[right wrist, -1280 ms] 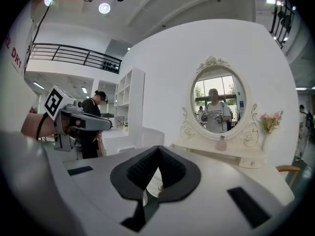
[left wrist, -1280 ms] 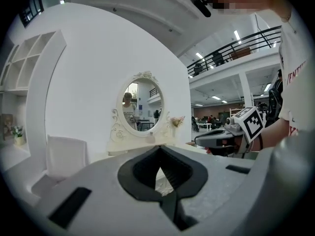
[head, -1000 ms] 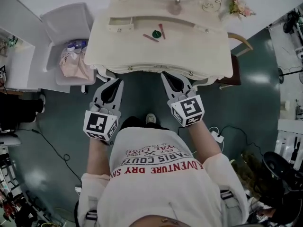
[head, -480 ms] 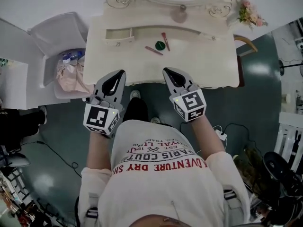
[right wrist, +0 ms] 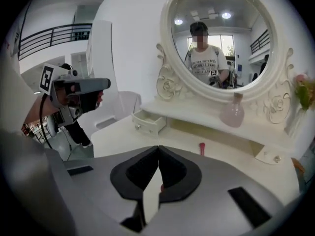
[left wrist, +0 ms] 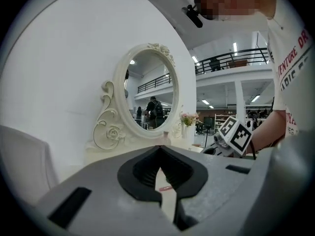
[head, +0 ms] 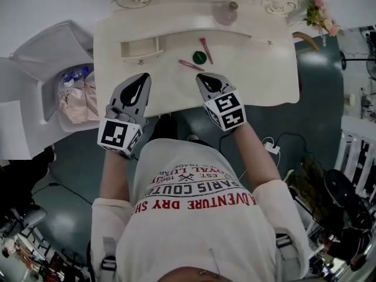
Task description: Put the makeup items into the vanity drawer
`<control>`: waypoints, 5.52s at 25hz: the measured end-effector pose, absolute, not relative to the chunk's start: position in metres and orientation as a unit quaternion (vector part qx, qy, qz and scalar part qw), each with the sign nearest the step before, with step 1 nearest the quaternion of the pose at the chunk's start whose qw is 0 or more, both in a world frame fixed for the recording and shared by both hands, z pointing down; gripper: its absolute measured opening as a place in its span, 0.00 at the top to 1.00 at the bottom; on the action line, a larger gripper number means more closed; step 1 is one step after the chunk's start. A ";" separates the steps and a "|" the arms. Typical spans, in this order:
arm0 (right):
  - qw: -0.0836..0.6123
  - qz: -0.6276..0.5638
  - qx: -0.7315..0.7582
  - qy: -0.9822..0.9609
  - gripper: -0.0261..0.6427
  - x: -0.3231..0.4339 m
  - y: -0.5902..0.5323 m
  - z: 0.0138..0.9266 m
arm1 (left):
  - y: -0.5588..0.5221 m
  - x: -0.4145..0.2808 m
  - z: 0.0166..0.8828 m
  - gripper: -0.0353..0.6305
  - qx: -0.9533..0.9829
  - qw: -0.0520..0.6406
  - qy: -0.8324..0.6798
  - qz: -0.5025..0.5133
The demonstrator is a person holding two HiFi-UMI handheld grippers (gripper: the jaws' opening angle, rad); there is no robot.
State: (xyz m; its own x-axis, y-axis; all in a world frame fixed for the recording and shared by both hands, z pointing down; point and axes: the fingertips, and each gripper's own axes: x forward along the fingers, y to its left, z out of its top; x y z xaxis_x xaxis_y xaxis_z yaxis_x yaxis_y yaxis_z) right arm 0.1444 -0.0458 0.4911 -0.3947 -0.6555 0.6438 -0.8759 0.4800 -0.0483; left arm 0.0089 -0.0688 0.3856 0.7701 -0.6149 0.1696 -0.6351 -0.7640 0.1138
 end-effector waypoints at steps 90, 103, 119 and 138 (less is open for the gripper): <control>0.478 0.185 0.296 -0.806 0.89 0.015 -0.196 0.519 | -0.138 -0.087 0.421 0.94 0.920 0.097 -0.367 0.095; 0.472 0.264 0.408 -0.736 0.86 0.193 -0.143 0.549 | -0.134 0.023 0.406 0.94 0.945 0.089 -0.298 0.097; 0.469 0.326 0.385 -0.725 0.85 0.239 -0.154 0.624 | -0.135 0.079 0.451 0.94 0.925 0.130 -0.325 0.146; 0.482 0.322 0.399 -0.711 0.90 0.232 -0.160 0.604 | -0.138 0.065 0.434 0.94 0.937 0.100 -0.308 0.129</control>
